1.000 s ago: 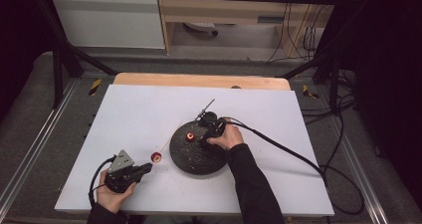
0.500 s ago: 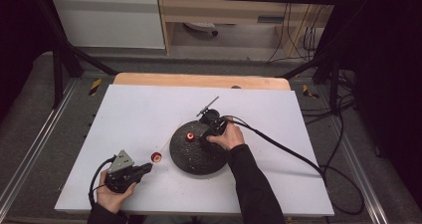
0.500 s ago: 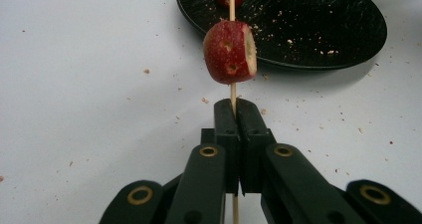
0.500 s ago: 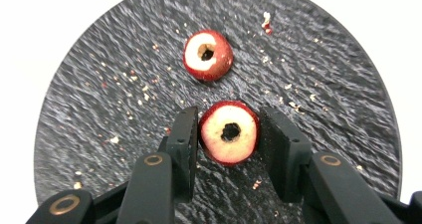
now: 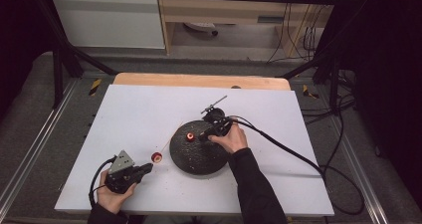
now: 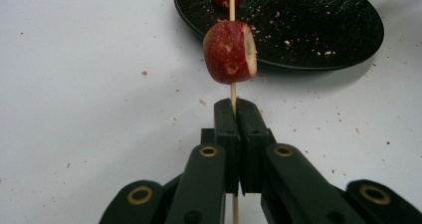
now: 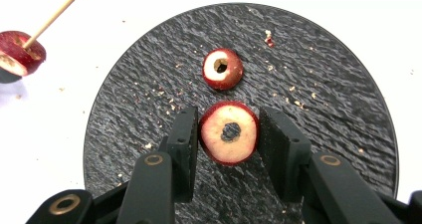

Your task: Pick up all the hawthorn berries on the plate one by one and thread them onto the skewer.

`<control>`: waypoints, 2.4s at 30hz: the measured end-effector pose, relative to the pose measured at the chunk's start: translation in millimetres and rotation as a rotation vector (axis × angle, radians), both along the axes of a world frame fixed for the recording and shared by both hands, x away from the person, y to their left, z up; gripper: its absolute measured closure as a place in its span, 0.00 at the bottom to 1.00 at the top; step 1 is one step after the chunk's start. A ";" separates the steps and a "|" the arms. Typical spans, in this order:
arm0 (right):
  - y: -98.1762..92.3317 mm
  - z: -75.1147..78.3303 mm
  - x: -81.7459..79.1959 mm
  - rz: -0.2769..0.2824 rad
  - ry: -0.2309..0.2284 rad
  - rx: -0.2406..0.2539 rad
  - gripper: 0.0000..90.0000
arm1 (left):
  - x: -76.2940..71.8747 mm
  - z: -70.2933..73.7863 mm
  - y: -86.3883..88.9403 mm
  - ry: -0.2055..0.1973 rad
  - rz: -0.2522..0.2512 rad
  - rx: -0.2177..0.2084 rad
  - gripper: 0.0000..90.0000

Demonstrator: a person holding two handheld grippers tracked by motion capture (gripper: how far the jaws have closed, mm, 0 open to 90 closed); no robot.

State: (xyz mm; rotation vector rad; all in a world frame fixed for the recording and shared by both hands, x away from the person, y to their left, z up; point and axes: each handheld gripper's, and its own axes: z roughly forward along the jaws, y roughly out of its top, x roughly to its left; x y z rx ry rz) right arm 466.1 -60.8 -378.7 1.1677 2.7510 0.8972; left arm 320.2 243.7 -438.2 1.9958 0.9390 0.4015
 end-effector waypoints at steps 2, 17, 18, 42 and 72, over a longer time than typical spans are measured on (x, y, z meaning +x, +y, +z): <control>-3.8 -0.5 -2.5 -0.015 -0.005 0.023 0.68 | -0.1 0.0 -0.4 0.000 -0.001 0.001 0.98; -31.8 -9.2 -28.4 -0.146 -0.078 0.259 0.68 | -1.4 -0.2 -3.0 -0.004 -0.005 0.005 0.98; -32.9 -10.1 -30.4 -0.154 -0.081 0.274 0.68 | -1.5 -0.2 -3.1 -0.004 -0.005 0.004 0.98; -41.9 -44.2 -62.3 -0.289 -0.136 0.549 0.68 | -4.3 -0.2 -8.8 -0.010 -0.017 0.003 0.98; -42.7 -26.5 -58.4 -0.475 -0.289 0.870 0.69 | -10.6 -0.7 -28.5 -0.037 -0.013 -0.058 0.98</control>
